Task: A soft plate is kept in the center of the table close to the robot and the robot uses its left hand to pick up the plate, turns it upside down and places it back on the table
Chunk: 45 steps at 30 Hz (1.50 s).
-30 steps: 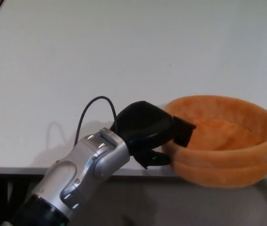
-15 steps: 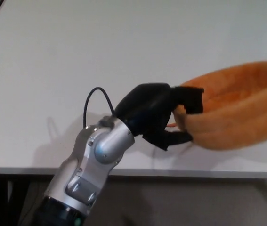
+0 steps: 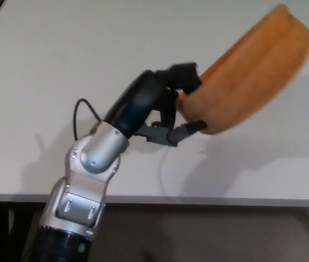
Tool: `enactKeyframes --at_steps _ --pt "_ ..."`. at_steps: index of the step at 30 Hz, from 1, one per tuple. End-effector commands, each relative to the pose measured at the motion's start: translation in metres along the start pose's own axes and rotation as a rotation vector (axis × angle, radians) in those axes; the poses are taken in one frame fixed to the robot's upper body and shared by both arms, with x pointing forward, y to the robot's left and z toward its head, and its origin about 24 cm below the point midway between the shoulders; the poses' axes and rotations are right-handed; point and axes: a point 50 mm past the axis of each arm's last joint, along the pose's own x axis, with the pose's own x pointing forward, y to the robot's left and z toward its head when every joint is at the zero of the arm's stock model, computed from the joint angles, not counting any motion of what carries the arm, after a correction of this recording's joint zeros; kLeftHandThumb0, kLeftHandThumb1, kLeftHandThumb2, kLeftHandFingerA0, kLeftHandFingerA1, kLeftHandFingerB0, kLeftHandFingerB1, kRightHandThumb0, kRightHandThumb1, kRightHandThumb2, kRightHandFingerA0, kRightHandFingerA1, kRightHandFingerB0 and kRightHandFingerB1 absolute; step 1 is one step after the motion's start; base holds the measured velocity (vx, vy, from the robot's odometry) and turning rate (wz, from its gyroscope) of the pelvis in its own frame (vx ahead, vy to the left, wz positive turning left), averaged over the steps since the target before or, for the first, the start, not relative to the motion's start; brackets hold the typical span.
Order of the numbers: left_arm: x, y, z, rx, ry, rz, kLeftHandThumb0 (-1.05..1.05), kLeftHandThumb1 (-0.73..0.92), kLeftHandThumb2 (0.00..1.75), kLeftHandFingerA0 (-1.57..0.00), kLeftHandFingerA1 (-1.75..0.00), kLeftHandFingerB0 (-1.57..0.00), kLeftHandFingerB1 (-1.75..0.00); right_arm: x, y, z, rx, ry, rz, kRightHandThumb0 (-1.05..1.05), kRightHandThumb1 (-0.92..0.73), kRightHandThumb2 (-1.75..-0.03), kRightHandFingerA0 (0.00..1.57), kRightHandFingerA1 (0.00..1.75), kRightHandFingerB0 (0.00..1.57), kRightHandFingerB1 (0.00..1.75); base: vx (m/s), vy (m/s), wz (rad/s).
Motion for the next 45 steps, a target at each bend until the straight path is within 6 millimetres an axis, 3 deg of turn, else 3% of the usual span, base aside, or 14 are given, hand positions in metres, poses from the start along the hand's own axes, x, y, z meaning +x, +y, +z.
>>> enactKeyframes --at_steps 1,2,4,5,20,29,30,34,35,36,37,41,44,45 --pt "-0.083 0.097 -0.082 -1.689 -0.273 1.133 -0.26 0.79 0.60 -0.96 -1.75 -0.40 -1.75 -0.005 -0.008 -0.007 0.006 0.031 -0.029 -0.74 -0.91 -0.68 0.35 0.47 0.15 0.26 0.00 0.000 0.00" --pt "-0.087 0.095 -0.087 -1.703 -0.267 1.175 -0.46 0.56 0.87 -1.25 -1.51 -0.81 -1.27 -0.004 -0.008 -0.007 0.010 0.033 -0.030 -0.75 -0.91 -0.69 0.34 0.47 0.15 0.27 0.00 0.000 0.00" --pt "-0.093 0.091 -0.095 -1.737 -0.262 1.238 -0.49 0.57 0.86 -1.26 -1.54 -0.83 -1.30 -0.004 -0.008 -0.007 0.010 0.033 -0.026 -0.75 -0.91 -0.69 0.34 0.48 0.15 0.27 0.00 0.000 0.00" --pt "-0.095 0.090 -0.098 -1.740 -0.261 1.246 -0.35 0.76 0.62 -1.00 -1.75 -0.53 -1.75 -0.004 -0.008 -0.007 0.007 0.032 -0.025 -0.75 -0.91 -0.68 0.34 0.49 0.15 0.28 0.00 0.000 0.00" --pt "-0.118 0.053 -0.131 -1.822 0.040 1.546 -0.41 0.84 0.64 -1.10 -1.75 -0.58 -1.75 -0.002 -0.007 -0.003 0.000 0.023 -0.022 -0.73 -0.90 -0.67 0.35 0.49 0.15 0.28 0.00 0.000 0.00" --pt "-0.123 0.048 -0.149 -1.796 0.454 1.602 -0.43 0.87 0.65 -1.09 -1.75 -0.47 -1.15 -0.001 -0.007 0.002 0.002 0.029 -0.024 -0.75 -0.88 -0.67 0.34 0.50 0.16 0.29 0.00 0.000 0.00" --pt "-0.124 0.049 -0.150 -1.779 0.494 1.586 -0.52 0.71 1.08 -1.36 -1.48 -0.58 -0.84 0.000 -0.008 0.001 -0.003 0.030 -0.025 -0.75 -0.89 -0.67 0.34 0.49 0.16 0.28 0.00 0.000 0.00" --pt "-0.129 0.052 -0.154 -1.777 0.594 1.575 -0.48 0.67 1.07 -1.37 -1.45 -0.43 -0.74 0.001 -0.009 -0.001 0.007 0.021 -0.025 -0.74 -0.88 -0.67 0.35 0.50 0.16 0.28 0.00 0.000 0.00" --pt "-0.130 0.051 -0.155 -1.794 0.599 1.572 -0.41 0.86 0.66 -1.10 -1.75 -0.39 -0.80 0.001 -0.009 -0.002 0.011 0.020 -0.026 -0.74 -0.88 -0.67 0.36 0.51 0.16 0.29 0.00 0.000 0.00" --pt "-0.129 0.052 -0.155 -1.796 0.619 1.561 -0.44 0.65 1.05 -1.34 -1.44 -0.41 -0.74 0.002 -0.009 0.000 0.018 0.009 -0.028 -0.73 -0.88 -0.67 0.36 0.52 0.16 0.29 0.00 0.000 0.00" --pt "-0.129 0.050 -0.156 -1.796 0.639 1.565 -0.40 0.83 0.69 -1.12 -1.72 -0.32 -0.73 0.002 -0.009 0.001 0.013 0.009 -0.025 -0.75 -0.88 -0.67 0.34 0.52 0.15 0.30 0.00 0.000 0.00" --pt "-0.136 0.038 -0.162 -1.792 0.731 1.547 -0.23 0.67 0.93 -1.13 -1.64 -0.25 -0.66 0.003 -0.009 0.002 -0.007 0.006 -0.025 -0.74 -0.89 -0.67 0.36 0.51 0.15 0.29 0.00 0.000 0.00" --pt "-0.141 0.029 -0.167 -1.807 0.789 1.528 -0.28 0.67 0.87 -1.12 -1.71 -0.29 -0.71 0.004 -0.009 0.003 0.007 -0.002 -0.024 -0.74 -0.88 -0.67 0.36 0.52 0.15 0.29 0.00 0.000 0.00" --pt "-0.144 0.025 -0.169 -1.816 0.812 1.519 -0.44 0.55 1.01 -1.35 -1.42 -0.42 -0.75 0.004 -0.009 0.004 0.006 -0.006 -0.022 -0.74 -0.89 -0.67 0.35 0.52 0.15 0.29 0.00 0.000 0.00"
